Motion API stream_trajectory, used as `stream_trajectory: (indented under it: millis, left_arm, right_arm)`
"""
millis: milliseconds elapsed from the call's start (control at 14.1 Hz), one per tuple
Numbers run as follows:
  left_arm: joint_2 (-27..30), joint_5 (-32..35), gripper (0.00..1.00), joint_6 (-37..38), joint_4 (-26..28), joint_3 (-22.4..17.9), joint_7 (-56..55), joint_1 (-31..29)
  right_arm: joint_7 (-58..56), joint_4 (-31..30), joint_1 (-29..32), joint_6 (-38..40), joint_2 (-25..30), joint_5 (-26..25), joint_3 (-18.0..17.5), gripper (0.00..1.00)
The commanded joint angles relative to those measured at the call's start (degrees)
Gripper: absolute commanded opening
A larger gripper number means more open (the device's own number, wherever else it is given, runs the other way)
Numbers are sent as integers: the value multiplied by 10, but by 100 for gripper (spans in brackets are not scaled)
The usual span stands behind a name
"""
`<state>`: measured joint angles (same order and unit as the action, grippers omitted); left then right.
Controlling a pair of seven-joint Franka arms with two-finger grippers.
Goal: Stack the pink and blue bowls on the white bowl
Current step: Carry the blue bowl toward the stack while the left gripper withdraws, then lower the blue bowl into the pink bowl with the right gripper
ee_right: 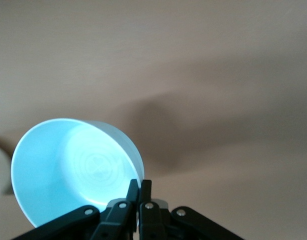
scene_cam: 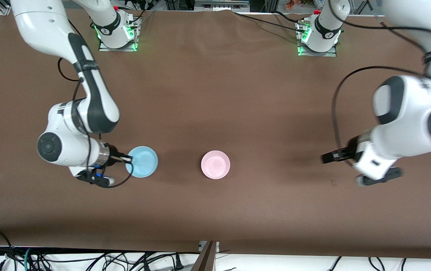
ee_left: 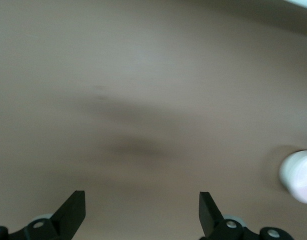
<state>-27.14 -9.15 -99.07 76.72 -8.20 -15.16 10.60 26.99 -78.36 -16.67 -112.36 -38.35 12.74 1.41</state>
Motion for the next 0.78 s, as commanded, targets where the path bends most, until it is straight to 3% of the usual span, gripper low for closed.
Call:
stream_trajectory:
  millis: [0, 142, 355, 568, 710]
  left_arm:
    - [69, 31, 100, 34, 58, 6, 76, -43]
    - [108, 33, 100, 41, 78, 6, 102, -71]
    - [137, 47, 100, 81, 82, 13, 116, -94]
    - [161, 104, 100, 111, 79, 80, 115, -125]
    - [161, 122, 100, 114, 74, 87, 115, -119]
  right_arm:
    - [168, 56, -83, -6, -33, 4, 4, 0]
    - [281, 93, -128, -47, -68, 19, 3, 0]
    - [363, 140, -163, -85, -113, 27, 1, 0]
    - [384, 140, -179, -116, -126, 26, 2, 0]
    - [385, 142, -179, -130, -133, 26, 2, 0]
